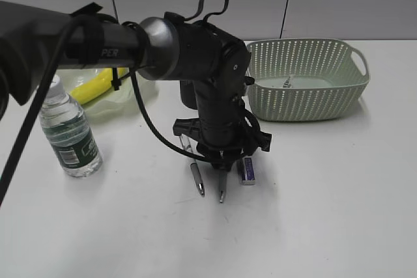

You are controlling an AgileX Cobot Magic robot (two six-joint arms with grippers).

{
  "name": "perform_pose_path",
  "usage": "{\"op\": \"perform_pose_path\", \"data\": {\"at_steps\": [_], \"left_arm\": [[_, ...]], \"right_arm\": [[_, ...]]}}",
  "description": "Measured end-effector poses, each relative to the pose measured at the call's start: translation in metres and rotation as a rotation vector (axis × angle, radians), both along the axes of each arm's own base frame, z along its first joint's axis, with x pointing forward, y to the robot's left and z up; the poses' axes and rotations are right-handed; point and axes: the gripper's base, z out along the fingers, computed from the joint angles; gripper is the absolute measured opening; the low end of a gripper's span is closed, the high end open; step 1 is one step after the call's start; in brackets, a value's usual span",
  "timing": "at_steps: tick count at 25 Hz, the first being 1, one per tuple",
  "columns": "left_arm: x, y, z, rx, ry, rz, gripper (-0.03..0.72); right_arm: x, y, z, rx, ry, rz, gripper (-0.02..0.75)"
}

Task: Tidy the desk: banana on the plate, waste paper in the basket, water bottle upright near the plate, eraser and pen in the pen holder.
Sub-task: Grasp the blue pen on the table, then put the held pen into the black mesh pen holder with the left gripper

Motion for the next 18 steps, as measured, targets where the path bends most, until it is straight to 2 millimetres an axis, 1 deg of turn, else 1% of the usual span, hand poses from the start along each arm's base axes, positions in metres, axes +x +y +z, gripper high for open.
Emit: {"op": "perform_pose_path", "data": {"at_steps": [3, 7, 10, 11, 13, 18], "left_arm": [[0.001, 0.001, 0.000, 0.015, -0.014, -0.010, 0.083], [0.001, 0.001, 0.000, 0.015, -0.018, -0.024, 0.088], [0.002, 0.000, 0.009, -0.003, -0.036, -0.028, 0.088], [0.002, 0.000, 0.016, -0.015, -0.048, -0.029, 0.088], [0.001, 0.001, 0.038, -0.050, -0.081, -0.028, 0.088], [0.001, 0.004, 0.101, -0.186, -0.230, -0.030, 0.088]], "right_arm": [[0.000, 0.000, 0.000, 0.000, 0.000, 0.000, 0.391], [0.000, 0.000, 0.000, 0.000, 0.000, 0.000, 0.391], [0.000, 0.000, 0.000, 0.000, 0.000, 0.000, 0.391], [0.000, 0.000, 0.000, 0.000, 0.000, 0.000, 0.391], [0.000, 0.000, 0.000, 0.000, 0.000, 0.000, 0.391], [0.000, 0.000, 0.000, 0.001, -0.001, 0.000, 0.391]]}}
